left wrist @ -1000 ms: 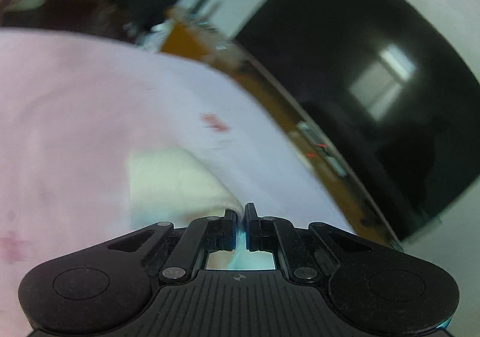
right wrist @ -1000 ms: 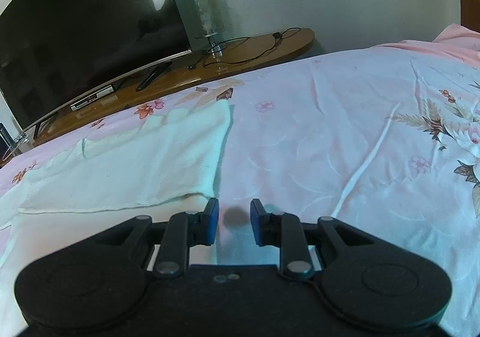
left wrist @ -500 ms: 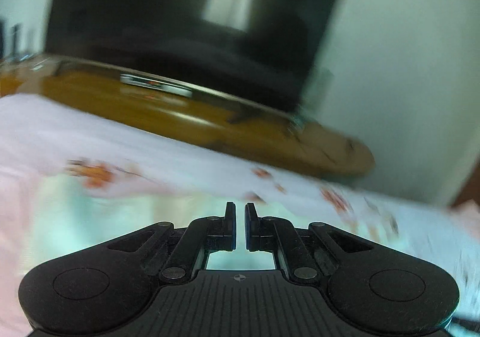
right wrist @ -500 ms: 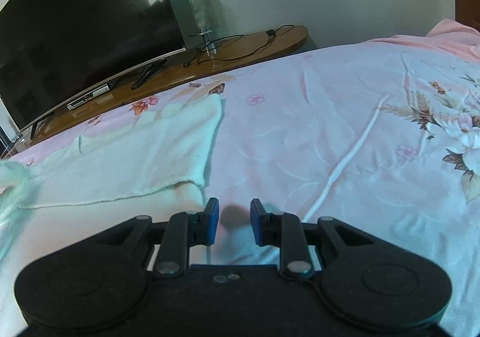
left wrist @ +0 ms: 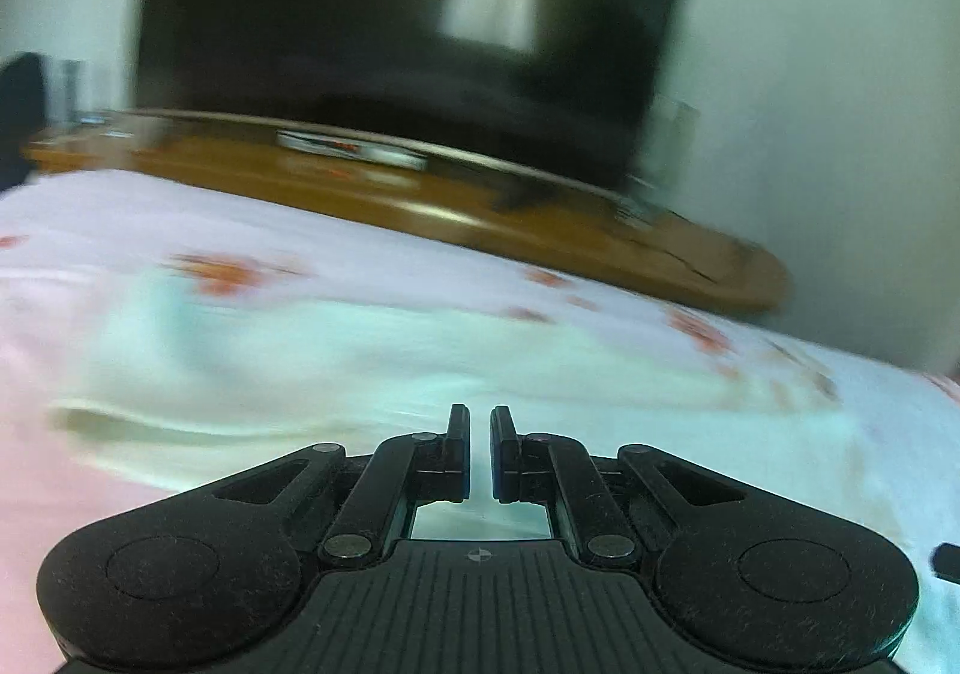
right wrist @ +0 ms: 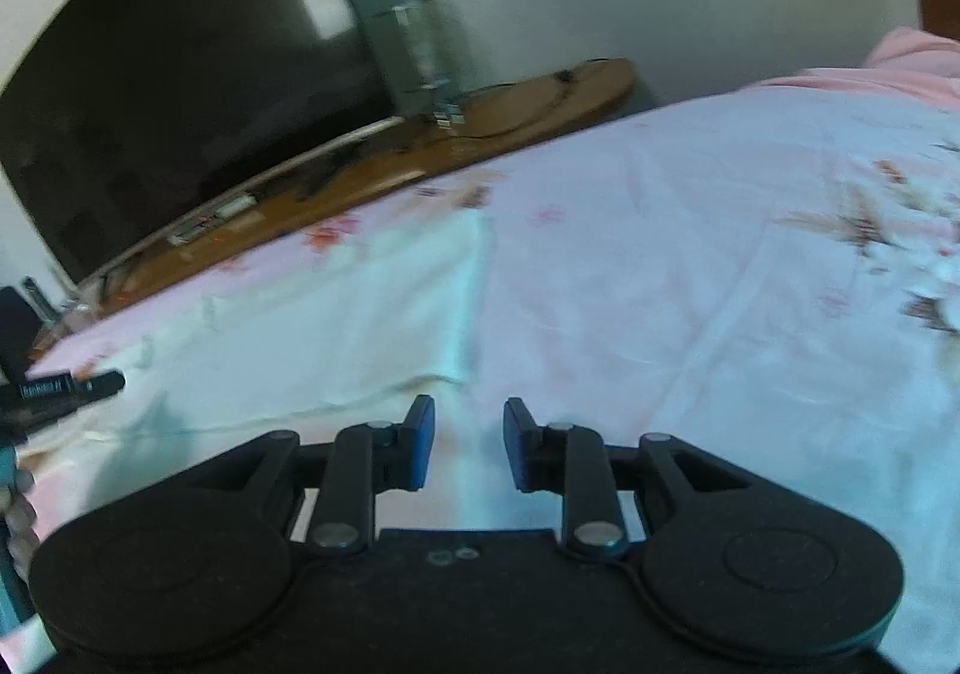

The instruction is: Fold small clothes

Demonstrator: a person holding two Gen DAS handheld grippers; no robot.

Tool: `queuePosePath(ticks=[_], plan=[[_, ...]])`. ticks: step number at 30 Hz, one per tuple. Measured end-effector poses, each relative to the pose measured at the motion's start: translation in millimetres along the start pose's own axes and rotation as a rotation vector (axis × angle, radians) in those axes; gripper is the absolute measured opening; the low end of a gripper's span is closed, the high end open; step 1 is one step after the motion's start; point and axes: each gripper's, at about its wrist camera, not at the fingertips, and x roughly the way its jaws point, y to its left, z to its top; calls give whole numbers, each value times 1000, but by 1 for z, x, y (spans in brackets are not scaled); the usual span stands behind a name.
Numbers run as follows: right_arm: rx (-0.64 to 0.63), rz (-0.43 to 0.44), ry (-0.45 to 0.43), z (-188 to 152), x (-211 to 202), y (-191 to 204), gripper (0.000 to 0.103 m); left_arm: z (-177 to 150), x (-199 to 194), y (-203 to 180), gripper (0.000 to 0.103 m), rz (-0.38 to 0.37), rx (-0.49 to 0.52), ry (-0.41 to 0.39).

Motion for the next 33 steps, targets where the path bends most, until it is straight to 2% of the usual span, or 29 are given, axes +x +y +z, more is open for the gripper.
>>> queuePosePath(ticks=[2,4,7,8,9,10,11,12,14,20,24,25,27,31,33], plan=[[4,65,8,3,14,21,27,0,-10,38,6,81,-60,-21],[28,151,30,7,32,46,27,-5,-13,69,6,139,-108,-3],[86,305,84,16,71,88,27,-15,-15,102,6,184,-163,38],[102,346,108,17,85,101,27,-18,-15,110,10,186,-182,48],[113,383,131,18,101,115,27,-19,-11,115,31,191,-197,57],[122,412,156,19,120,132,27,-21,-12,120,46,201,-213,56],[133,428,180,19,134,143,27,-23,-13,123,68,223,-217,38],[153,445,210,19,148,153,28,-26,-12,125,70,240,-214,17],[197,478,267,17,175,168,28,-24,-8,131,69,225,-220,20],[251,498,327,8,211,190,27,-22,13,139,69,232,-189,69],[252,489,316,9,220,196,19,-17,18,135,69,223,-180,74],[238,483,317,6,223,201,7,-16,18,133,69,219,-180,76],[164,463,290,9,221,210,5,-15,20,128,69,213,-170,79],[68,456,124,29,178,201,4,-15,29,116,69,217,-130,91],[38,455,60,40,154,189,4,-12,31,107,69,170,-125,100]])
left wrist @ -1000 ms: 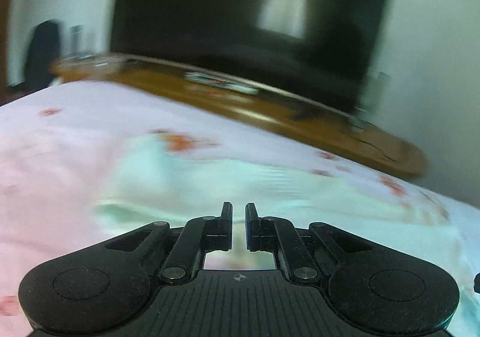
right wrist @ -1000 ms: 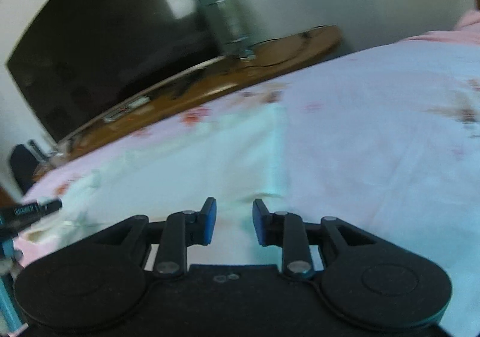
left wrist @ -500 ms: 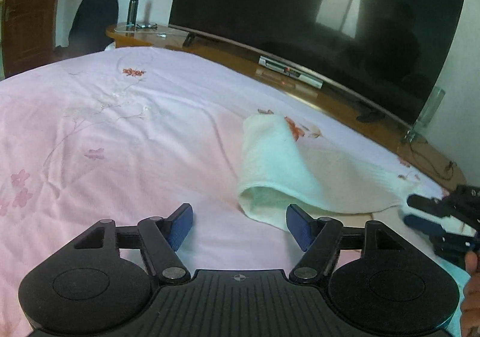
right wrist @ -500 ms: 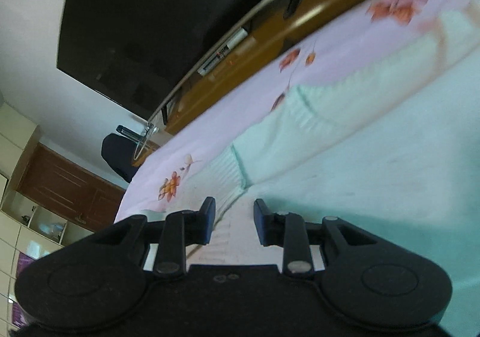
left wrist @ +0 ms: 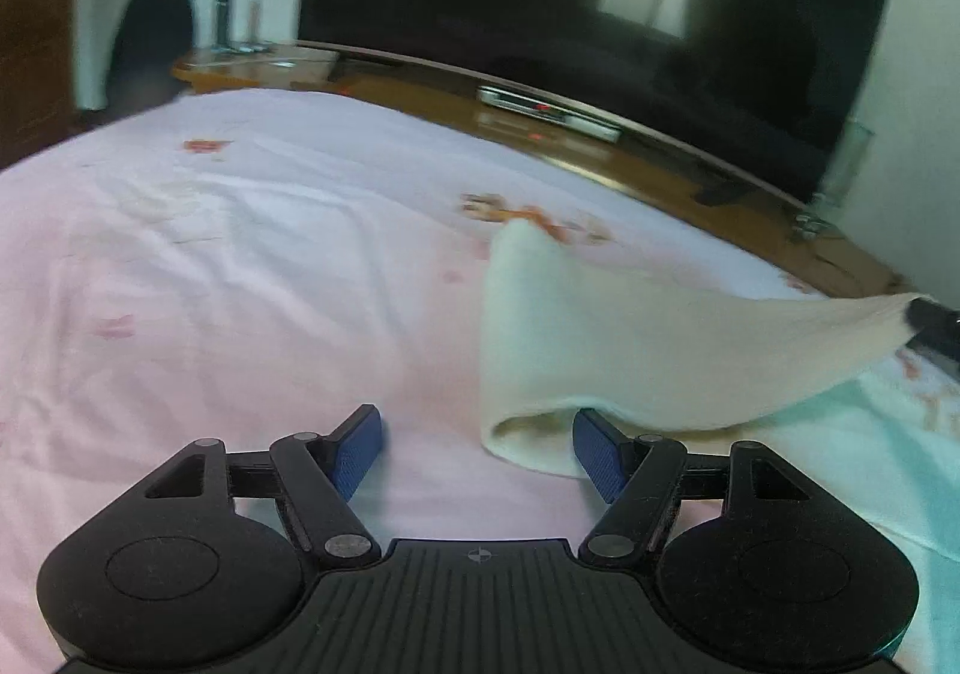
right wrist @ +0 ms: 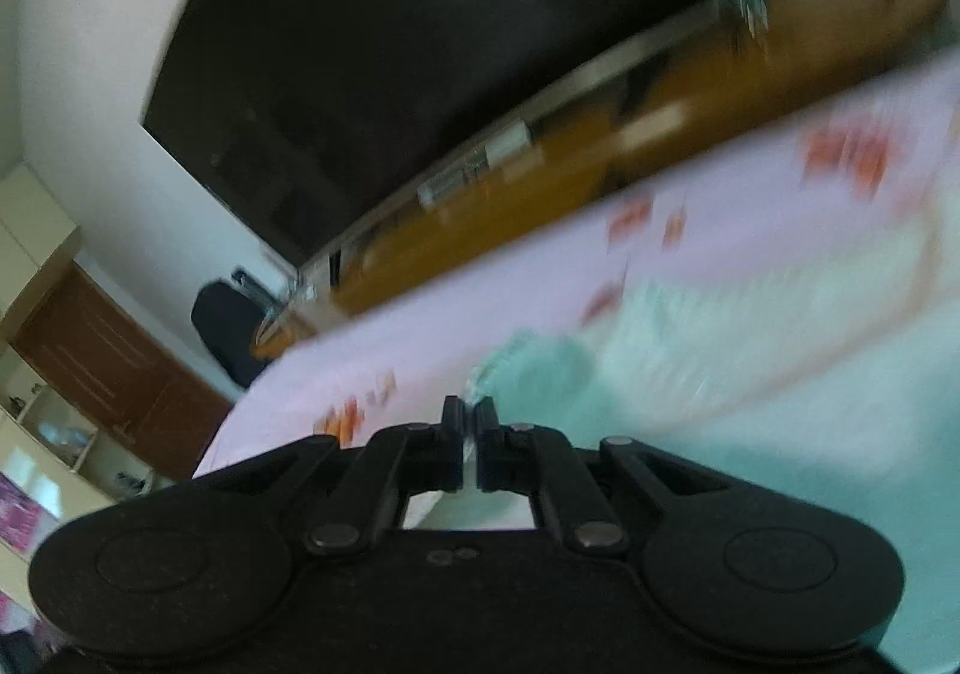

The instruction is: Fold small clothes

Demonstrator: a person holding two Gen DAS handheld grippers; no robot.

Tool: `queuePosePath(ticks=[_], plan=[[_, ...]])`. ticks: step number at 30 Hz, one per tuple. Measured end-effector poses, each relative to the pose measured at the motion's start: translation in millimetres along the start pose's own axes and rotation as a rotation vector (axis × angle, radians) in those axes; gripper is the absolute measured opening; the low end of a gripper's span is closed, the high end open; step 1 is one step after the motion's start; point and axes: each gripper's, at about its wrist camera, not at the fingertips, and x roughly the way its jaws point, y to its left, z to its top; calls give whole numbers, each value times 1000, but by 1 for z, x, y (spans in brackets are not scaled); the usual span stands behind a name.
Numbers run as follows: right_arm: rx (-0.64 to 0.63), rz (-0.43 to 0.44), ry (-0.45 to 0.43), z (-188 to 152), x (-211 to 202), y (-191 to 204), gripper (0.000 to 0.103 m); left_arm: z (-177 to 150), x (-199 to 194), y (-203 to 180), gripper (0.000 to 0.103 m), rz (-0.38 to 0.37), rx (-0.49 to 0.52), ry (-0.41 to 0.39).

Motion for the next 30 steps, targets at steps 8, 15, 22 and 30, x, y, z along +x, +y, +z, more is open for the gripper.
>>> queuePosePath(ticks=[8,15,22,30], plan=[[-69,-71,-107,23,-92,-26,4,-2,7,-45,69,-137,-20,28],[-74,-174,-121,16,-121,-55,4,-13,6,-63,69,-137,45,32],[-23,-200,-112,6,-134,-82,5,-9,3,-66,69,-179,13,13],[-33,-206,-121,5,-141,-82,5,-12,9,-78,69,-98,133,56]])
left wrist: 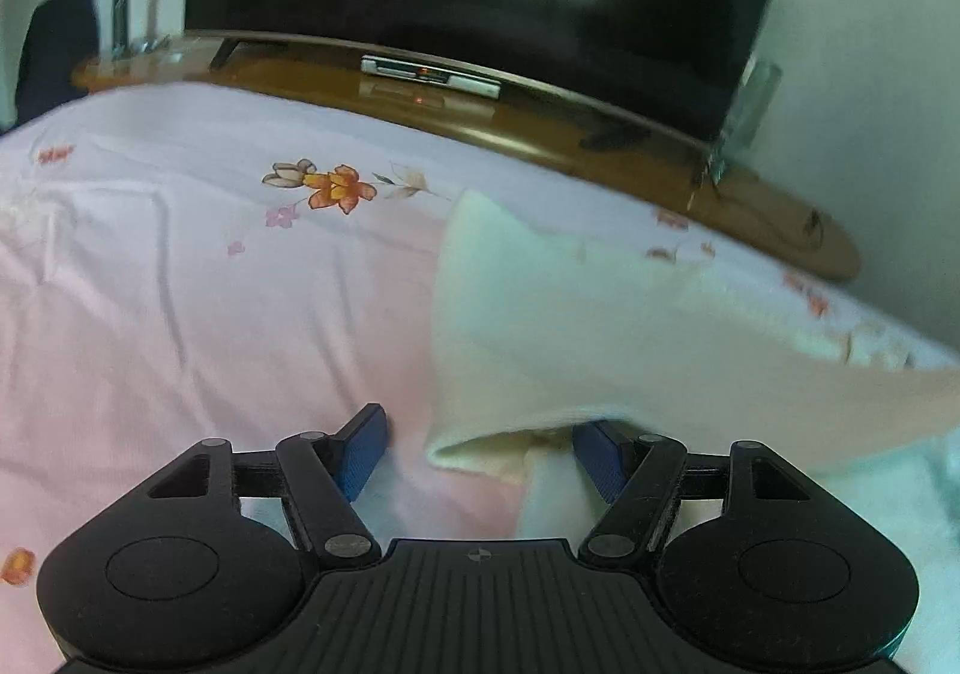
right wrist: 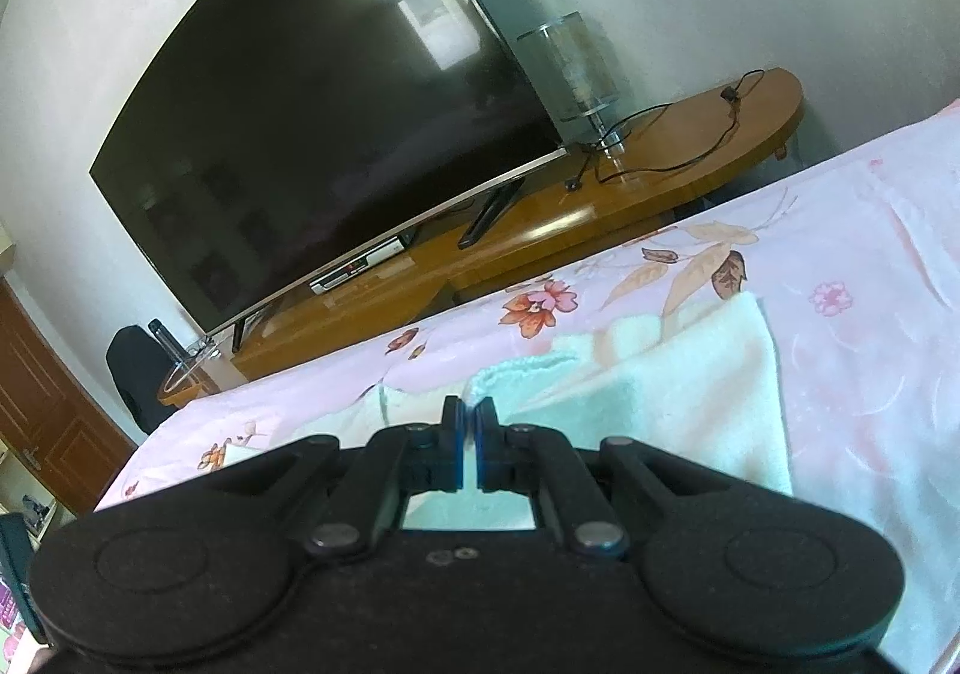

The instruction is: Fold small clothes

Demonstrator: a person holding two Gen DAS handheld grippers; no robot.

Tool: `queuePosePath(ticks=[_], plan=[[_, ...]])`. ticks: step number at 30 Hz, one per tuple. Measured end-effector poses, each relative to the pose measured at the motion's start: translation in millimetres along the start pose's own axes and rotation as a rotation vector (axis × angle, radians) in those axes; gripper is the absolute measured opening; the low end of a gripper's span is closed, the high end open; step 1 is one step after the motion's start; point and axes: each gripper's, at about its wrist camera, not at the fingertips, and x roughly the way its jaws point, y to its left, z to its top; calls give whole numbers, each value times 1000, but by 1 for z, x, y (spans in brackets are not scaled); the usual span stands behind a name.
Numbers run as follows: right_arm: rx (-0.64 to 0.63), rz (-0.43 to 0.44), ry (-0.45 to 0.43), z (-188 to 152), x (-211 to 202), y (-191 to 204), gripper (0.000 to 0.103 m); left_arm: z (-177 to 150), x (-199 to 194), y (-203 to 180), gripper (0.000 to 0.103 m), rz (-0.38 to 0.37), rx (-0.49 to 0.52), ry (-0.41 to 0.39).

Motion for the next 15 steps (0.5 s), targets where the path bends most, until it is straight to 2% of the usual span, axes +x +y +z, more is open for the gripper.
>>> queuePosePath(ticks=[3,7,15], plan=[[7,-26,-19,3,-5,-6,5,-4,-2,-6,69,17,71,6],[31,-82,-48,4,-16,-25,5,-2,-4,1,69,-9,39,10],[104,-159,-30,-9,-27,-60,5,-3,-3,0,69,-16,68,8]])
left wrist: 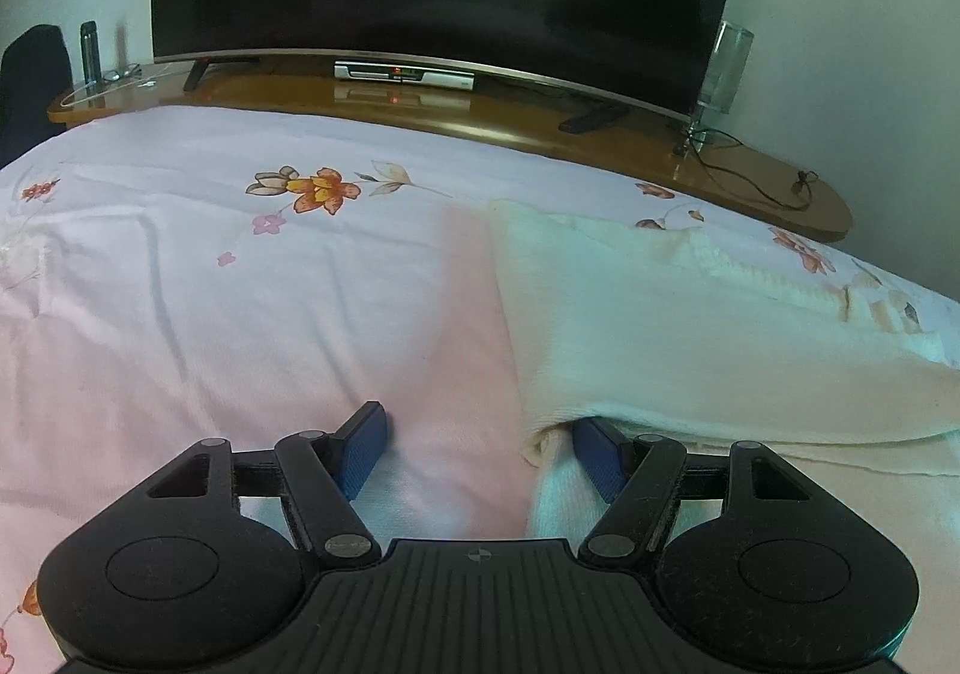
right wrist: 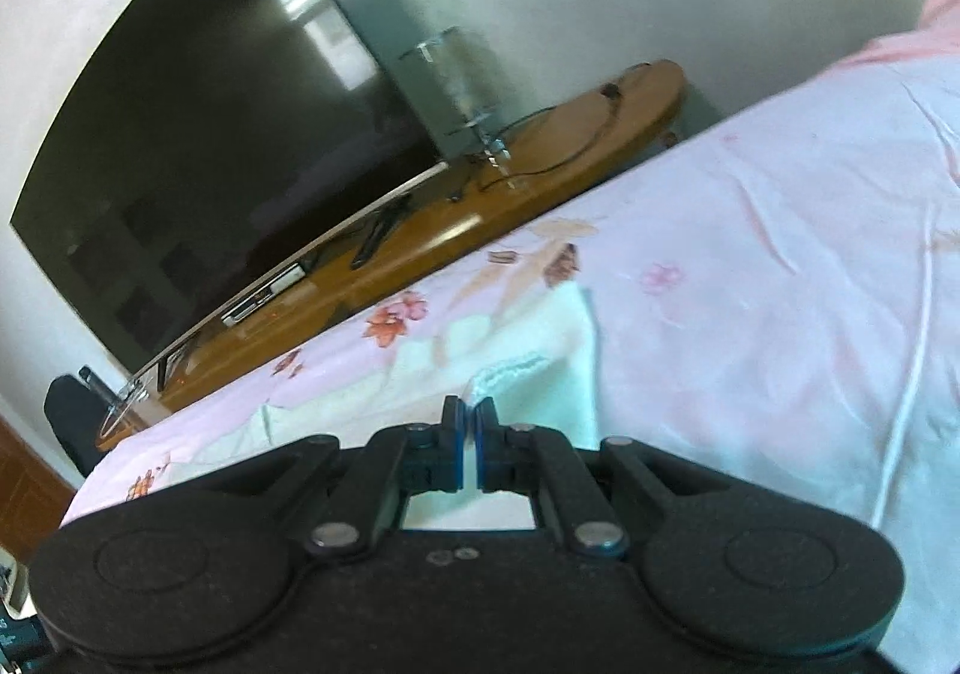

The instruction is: Fold small clothes

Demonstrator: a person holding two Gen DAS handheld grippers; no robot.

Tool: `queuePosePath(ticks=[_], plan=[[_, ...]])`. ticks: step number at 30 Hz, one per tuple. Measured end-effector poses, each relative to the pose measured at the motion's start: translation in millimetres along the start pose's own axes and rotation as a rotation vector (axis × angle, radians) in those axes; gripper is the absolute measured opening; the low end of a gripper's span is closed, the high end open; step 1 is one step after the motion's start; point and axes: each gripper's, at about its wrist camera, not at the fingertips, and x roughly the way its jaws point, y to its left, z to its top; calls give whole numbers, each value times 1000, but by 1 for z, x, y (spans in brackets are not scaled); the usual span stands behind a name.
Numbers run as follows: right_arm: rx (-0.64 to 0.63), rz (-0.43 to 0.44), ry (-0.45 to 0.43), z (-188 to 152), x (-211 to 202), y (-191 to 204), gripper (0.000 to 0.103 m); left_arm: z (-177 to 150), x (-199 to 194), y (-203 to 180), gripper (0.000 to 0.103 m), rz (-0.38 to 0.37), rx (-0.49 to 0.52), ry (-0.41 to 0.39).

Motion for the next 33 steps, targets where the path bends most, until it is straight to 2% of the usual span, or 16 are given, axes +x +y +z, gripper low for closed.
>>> queuePosePath(ticks=[7,12,21,26,28,33], plan=[[-8,-10,1,-5,-7,-5,5,1,0,4,69,-25,16,4],[-3,-34,23,-11,-4,-9,5,5,0,11,69,-53,-22,21],[-7,-38,3,-16,-18,-6,4,3,0,12,69,-64,8,14],[26,-75,24,-18,-16,-13,4,2,0,13,69,-69,19,12],[-3,-86,14,-20,-20,-10,4,2,0,12,69,-70,19,11],[4,-108,73,-27,-5,-20,5,0,-1,6,69,-51,46,9]])
